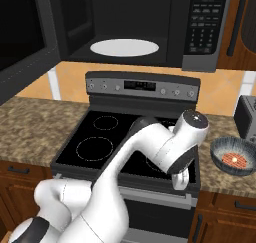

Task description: Open the microwave, place the bowl with waffle inside the microwave, then close the microwave door and turn it on.

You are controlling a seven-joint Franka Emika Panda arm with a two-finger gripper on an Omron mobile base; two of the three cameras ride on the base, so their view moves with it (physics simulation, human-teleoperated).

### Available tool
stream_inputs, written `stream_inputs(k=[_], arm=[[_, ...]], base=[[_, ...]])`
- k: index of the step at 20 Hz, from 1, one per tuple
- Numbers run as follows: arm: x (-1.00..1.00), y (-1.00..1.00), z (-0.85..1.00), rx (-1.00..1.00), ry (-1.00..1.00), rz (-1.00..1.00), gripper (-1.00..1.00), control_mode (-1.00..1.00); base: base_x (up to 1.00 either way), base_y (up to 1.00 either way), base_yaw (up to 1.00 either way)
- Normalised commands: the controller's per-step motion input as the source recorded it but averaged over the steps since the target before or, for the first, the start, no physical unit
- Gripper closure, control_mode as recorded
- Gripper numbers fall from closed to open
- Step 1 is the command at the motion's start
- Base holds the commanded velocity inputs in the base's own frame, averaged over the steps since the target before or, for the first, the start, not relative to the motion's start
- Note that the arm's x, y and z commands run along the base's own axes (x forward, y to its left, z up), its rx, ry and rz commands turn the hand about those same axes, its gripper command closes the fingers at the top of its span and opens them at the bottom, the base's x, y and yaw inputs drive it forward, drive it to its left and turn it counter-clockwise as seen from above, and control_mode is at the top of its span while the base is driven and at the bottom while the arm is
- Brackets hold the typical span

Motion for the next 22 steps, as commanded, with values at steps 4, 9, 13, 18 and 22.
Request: stream_inputs(k=[4,9,13,18,22], arm=[[0.34,-0.92,-0.03,0.0,0.44,-0.59,-1.0,-1.0],[0.13,-0.66,0.0,0.0,-0.02,-0.37,-1.0,-1.0],[0.11,-0.53,-0.04,0.0,-0.1,-0.25,-1.0,-1.0],[0.19,-0.33,-0.16,0.0,-0.23,-0.09,-1.0,-1.0],[0.2,-0.15,-0.14,0.0,-0.24,0.0,-1.0,-1.0]], base=[[0.0,0.0,0.0],[0.0,0.0,0.0],[0.0,0.0,0.0],[0.0,0.0,0.0],[0.0,0.0,0.0]])
